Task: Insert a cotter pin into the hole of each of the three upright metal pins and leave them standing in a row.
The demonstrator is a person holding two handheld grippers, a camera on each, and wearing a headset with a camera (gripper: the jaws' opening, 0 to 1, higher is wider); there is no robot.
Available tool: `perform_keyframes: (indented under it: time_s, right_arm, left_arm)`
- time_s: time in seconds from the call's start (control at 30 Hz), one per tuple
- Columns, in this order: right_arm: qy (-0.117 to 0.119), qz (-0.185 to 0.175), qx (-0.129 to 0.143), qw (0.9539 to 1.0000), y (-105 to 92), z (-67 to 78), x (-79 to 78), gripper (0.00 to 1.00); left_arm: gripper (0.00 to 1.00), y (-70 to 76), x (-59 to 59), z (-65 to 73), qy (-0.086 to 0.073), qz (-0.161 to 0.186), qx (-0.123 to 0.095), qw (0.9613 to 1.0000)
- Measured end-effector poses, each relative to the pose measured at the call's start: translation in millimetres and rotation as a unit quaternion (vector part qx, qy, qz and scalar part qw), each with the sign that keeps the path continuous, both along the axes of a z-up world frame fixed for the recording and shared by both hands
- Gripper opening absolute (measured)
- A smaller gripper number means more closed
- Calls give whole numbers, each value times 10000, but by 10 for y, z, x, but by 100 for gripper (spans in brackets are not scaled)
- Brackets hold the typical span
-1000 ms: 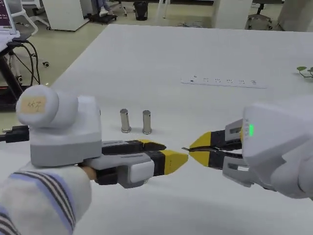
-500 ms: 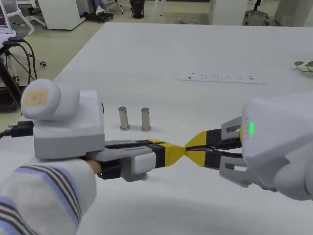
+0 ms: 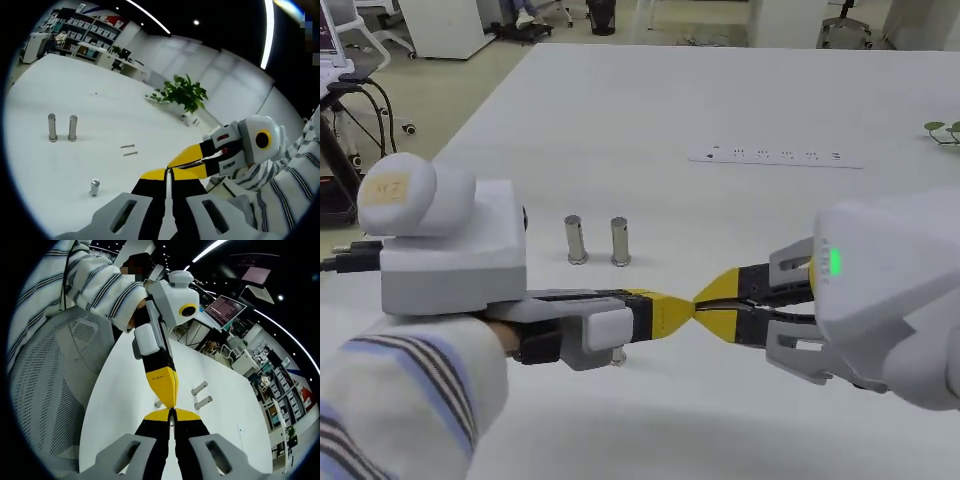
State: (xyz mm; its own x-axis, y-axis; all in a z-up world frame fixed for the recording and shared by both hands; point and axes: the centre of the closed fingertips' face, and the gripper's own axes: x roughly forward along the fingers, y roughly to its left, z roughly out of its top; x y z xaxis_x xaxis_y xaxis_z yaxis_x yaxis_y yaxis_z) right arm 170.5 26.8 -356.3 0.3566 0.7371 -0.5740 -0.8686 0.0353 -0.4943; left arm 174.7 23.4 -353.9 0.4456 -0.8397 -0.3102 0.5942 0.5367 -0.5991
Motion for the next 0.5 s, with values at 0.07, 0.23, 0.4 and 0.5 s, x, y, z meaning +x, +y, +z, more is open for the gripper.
perform_keyframes:
  time_s: [0.07, 0.23, 0.4, 0.5]
  right_arm:
    - [38, 60, 50, 10000, 28, 2, -20, 0]
    - [3, 106, 32, 9999, 51, -2, -25, 0]
    - [502, 46, 507, 9974, 112, 36, -50, 12]
    - [753, -98, 480, 9960, 56, -37, -14, 12]
  left_arm:
    - [0, 12, -19, -4, 14, -28, 41, 10000]
    - [0, 36, -25, -12, -24, -33, 166, 9999]
    - [0, 89, -48, -48, 17, -52, 248, 9997]
    - [0, 116, -64, -62, -92, -99, 334, 9994]
